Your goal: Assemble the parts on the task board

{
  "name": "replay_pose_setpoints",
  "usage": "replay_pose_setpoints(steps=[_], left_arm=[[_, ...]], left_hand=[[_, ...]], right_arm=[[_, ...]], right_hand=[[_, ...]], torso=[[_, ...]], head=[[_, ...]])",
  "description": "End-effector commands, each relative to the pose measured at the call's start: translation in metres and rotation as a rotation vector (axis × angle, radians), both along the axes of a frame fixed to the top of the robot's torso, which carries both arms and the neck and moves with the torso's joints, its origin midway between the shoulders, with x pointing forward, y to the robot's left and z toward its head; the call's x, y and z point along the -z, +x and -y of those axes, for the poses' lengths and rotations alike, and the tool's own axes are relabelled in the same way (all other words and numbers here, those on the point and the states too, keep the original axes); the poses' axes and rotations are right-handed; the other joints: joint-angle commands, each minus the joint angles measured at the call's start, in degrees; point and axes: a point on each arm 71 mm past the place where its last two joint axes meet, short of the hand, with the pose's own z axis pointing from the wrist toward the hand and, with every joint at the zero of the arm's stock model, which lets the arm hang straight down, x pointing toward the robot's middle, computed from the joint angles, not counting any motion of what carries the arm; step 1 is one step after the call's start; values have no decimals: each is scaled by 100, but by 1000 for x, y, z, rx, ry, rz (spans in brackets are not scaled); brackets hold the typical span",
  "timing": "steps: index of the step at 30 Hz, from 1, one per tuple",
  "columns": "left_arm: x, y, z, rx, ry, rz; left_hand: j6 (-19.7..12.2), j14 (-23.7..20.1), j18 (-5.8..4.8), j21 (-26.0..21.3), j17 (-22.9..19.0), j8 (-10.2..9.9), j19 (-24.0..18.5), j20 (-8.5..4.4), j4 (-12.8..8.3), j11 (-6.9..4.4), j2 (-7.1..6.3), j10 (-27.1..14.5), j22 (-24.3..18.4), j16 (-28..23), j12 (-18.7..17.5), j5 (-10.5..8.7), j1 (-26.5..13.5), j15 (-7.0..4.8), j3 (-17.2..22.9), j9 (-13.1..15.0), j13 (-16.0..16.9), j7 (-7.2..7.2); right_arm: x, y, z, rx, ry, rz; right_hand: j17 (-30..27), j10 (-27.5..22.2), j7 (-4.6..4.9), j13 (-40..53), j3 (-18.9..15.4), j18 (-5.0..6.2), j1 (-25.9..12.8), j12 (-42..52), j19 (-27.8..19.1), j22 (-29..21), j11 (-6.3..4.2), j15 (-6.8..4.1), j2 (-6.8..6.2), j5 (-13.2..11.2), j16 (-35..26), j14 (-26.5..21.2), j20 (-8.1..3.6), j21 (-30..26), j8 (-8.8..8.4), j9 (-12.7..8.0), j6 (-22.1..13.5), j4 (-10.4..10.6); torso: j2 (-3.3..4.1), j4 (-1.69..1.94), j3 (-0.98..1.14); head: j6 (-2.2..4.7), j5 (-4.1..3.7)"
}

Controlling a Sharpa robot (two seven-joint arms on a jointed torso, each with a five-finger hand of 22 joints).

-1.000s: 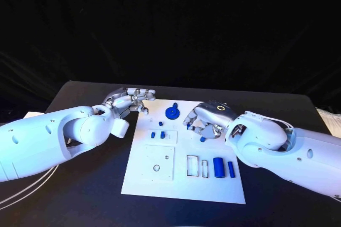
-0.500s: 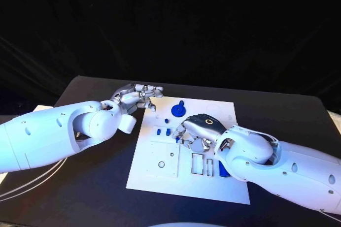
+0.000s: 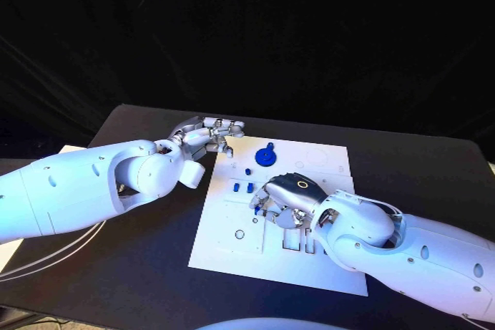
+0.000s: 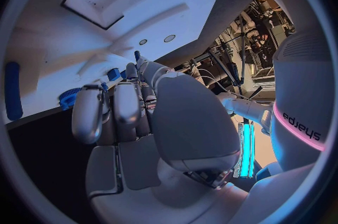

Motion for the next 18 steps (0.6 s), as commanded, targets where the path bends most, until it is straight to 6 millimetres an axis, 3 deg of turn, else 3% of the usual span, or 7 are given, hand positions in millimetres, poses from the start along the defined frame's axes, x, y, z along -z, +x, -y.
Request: replay_pose_setpoints(steps=[1,18], left_arm=[[-2,0,2,17,-13,15],[-2,0,3,26,-18,17]], left_hand=[[-41,-41,99,-40,-5,11,-19,16,-8,11,38,-41,-8,-8,12,-16,-2,3,-34,-6,6,6],[-74,-63,98,-68,-36,21,-16,30,14,25,33,-93,-25,4,67,-17,-57,18,-115,-4,15,18]], right_arm=[[2,-3,-2,-28,-26,1],[11,-6,-5,-44,-67,-21]], right_hand=[[-1,29,41,-2,27,13,-77,19,15,-3,-3,22,9,-3,25,159,21,24,-4,6,-14,2],[3,24,39,-7,21,13,-147,20,14,3,1,30,-4,-73,36,156,31,28,-4,12,-15,-2]], torso=[[1,-1,6],[3,0,-5]], head=[[-3,18],[-42,27]])
